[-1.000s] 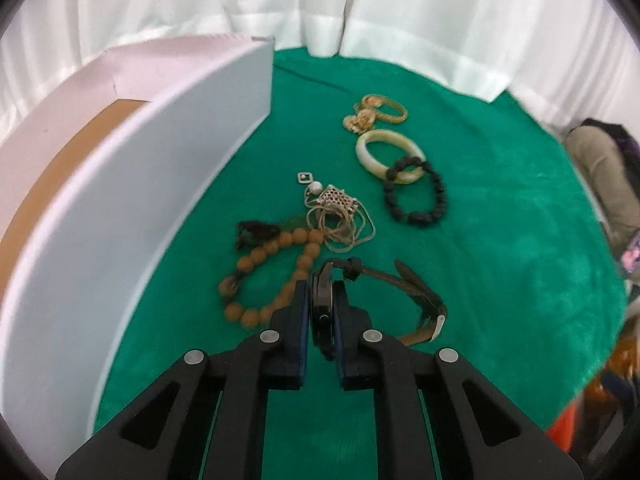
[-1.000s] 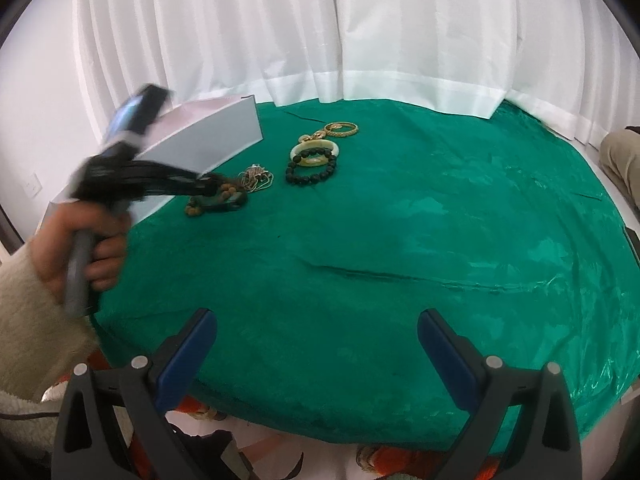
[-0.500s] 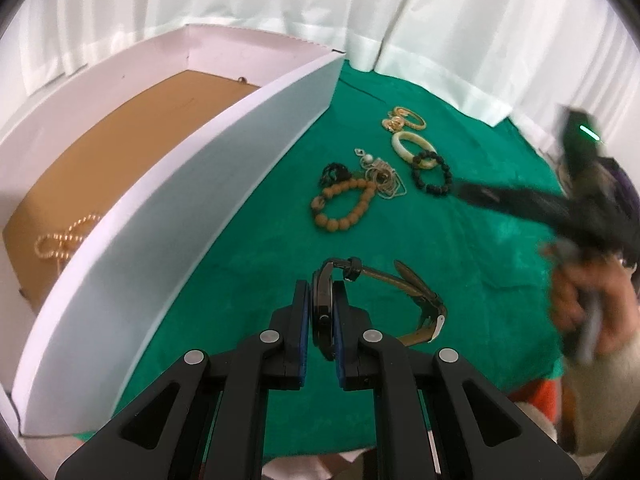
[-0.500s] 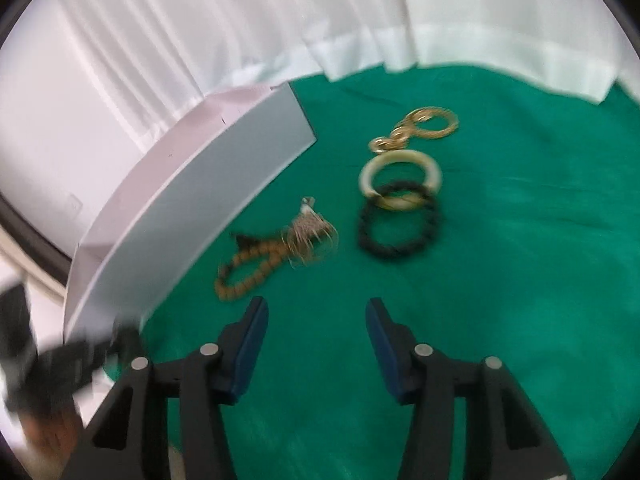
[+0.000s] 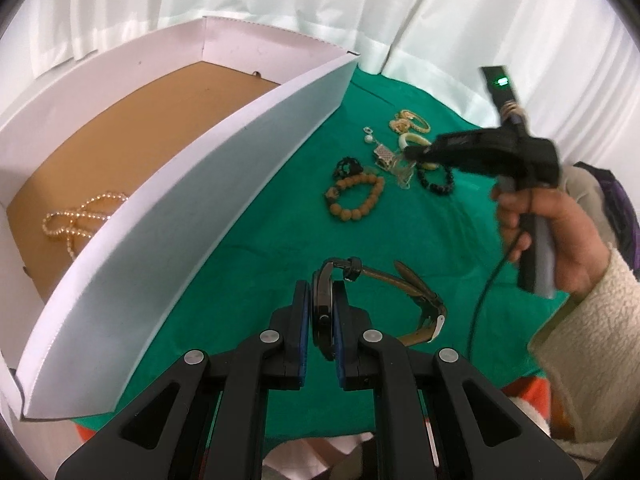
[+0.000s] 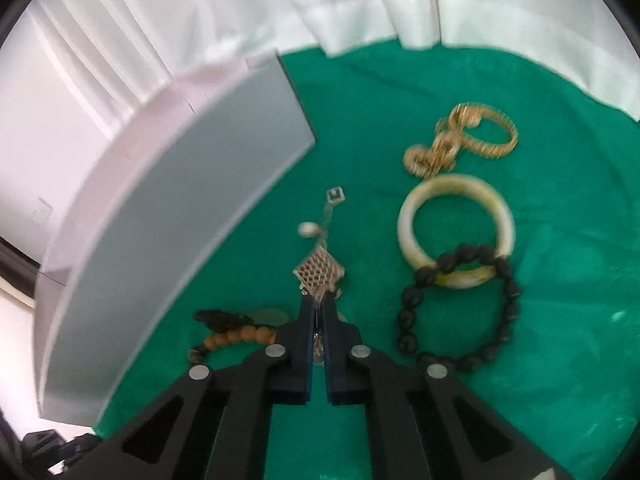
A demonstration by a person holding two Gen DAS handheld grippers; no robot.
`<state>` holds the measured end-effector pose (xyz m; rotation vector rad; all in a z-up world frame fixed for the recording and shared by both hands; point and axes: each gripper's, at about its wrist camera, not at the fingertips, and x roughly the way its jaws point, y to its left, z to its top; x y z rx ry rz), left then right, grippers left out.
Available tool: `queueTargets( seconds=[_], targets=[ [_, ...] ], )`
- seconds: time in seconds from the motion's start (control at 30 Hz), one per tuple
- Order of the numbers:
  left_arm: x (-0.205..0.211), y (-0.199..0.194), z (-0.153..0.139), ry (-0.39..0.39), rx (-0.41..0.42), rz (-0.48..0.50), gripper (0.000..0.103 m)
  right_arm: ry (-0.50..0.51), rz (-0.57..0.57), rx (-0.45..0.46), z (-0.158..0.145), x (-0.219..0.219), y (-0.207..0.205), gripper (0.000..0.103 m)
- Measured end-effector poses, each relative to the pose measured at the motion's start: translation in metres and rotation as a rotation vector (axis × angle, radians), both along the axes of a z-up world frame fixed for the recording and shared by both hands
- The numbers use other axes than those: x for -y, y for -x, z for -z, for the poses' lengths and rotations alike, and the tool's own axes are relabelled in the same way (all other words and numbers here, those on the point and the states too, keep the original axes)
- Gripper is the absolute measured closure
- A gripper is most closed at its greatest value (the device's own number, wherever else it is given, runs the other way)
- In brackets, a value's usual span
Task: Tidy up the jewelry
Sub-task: 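Lift the watch with the left tool while the right tool grasps the silver keychain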
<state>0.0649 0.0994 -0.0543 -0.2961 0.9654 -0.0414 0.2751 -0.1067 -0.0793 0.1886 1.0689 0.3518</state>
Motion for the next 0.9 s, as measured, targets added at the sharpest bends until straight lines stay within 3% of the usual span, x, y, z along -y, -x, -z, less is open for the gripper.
queueTargets(
  seconds=[0.13, 0.3, 0.47, 0.7, 0.9],
  targets=[
    [-0.003, -0.004, -0.013, 0.035, 0.023, 0.010, 0.094, -0.047, -0.017, 0.064, -0.039, 0.009, 0.018, 0.099],
    [-0.016, 0.001, -0.052, 0.088, 0.082, 0.013, 0.094, -0.065, -0.069, 0.168, -0.098, 0.003, 0.032, 0.099],
    [-0.045, 0.010, -0.091, 0.097, 0.123, -0.014, 0.094, -0.083, -0.117, 0.258, -0.157, -0.006, 0.019, 0.099],
    [-0.097, 0.013, -0.129, 0.035, 0.167, -0.099, 0.094, -0.121, -0.224, 0.372, -0.227, -0.049, 0.028, 0.099],
    [-0.145, -0.012, -0.122, -0.027, 0.149, -0.213, 0.094, -0.146, -0.312, 0.420, -0.254, -0.115, 0.014, 0.099]
  ],
)
